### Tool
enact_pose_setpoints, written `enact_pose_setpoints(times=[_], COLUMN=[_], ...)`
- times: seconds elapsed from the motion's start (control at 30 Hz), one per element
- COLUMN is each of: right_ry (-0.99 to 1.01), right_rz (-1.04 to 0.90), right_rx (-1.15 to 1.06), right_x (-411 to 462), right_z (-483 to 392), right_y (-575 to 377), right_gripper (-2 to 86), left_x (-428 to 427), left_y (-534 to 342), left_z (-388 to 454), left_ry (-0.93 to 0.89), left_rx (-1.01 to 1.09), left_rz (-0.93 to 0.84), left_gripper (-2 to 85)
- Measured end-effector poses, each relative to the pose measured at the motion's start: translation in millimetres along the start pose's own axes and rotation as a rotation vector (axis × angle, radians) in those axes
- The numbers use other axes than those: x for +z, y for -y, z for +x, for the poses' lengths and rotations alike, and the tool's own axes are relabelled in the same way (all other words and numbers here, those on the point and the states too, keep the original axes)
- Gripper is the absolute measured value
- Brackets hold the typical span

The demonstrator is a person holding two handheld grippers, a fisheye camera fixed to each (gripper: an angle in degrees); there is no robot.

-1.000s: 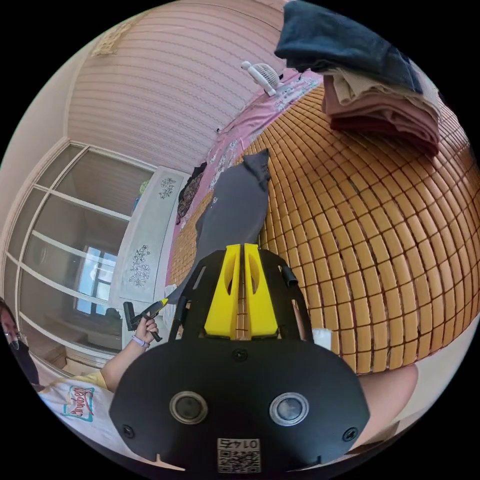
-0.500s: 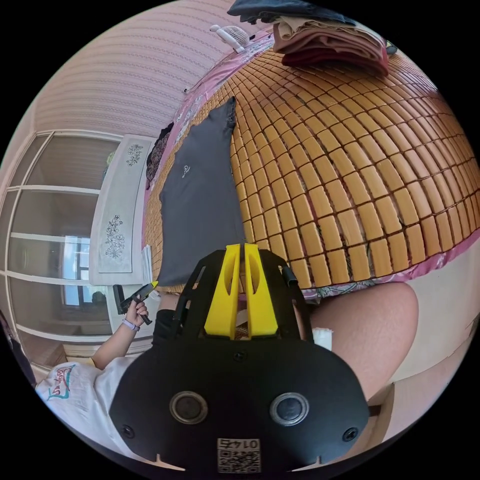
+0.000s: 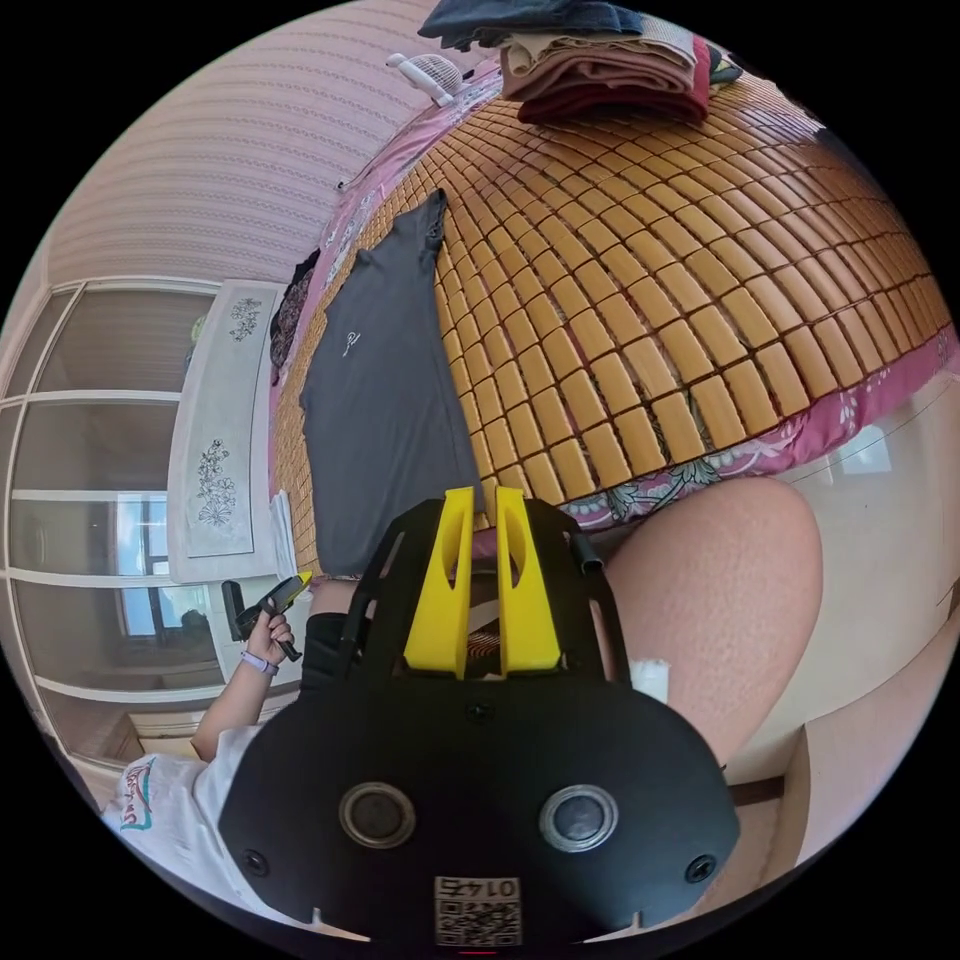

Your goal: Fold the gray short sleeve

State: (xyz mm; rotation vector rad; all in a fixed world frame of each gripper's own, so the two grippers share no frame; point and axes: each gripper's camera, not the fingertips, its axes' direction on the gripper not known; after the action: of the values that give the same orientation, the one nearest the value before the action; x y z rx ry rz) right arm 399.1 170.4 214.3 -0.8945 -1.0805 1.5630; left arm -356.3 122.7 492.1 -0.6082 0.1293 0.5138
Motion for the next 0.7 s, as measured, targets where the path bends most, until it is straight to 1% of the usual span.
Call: enact_pose_setpoints(times=[0.17, 0.33, 0.4, 0.47, 0.7], right_ry=[0.058, 0.086, 0.106, 0.173, 0.287], right_rz=[0.04, 0.001, 0.01, 0.045, 0.113], right_rx=[-0.01, -0.026, -0.002, 0.014, 0.013], right_x=[-24, -36, -44, -58, -88], right_z=[3, 7, 13, 23, 36], right_y=[2, 3, 0, -3, -15], right_gripper=[2.5, 2.3, 2.2, 2.1, 2.6], left_x=[0, -9, -14, -21, -50], left_y=[-5, -16, -22, -27, -44], left_z=[-12, -19, -21, -23, -42], left_ry=[-0.032, -0.108, -0.134, -0.142, -0.192], left_rx=[-0.015, 0.016, 0.046, 0.059, -0.006], left_rz=[-0.008, 0.026, 0.052, 0.084, 0.234], left_gripper=[2.9, 0.7, -0.5, -0.8, -1.0])
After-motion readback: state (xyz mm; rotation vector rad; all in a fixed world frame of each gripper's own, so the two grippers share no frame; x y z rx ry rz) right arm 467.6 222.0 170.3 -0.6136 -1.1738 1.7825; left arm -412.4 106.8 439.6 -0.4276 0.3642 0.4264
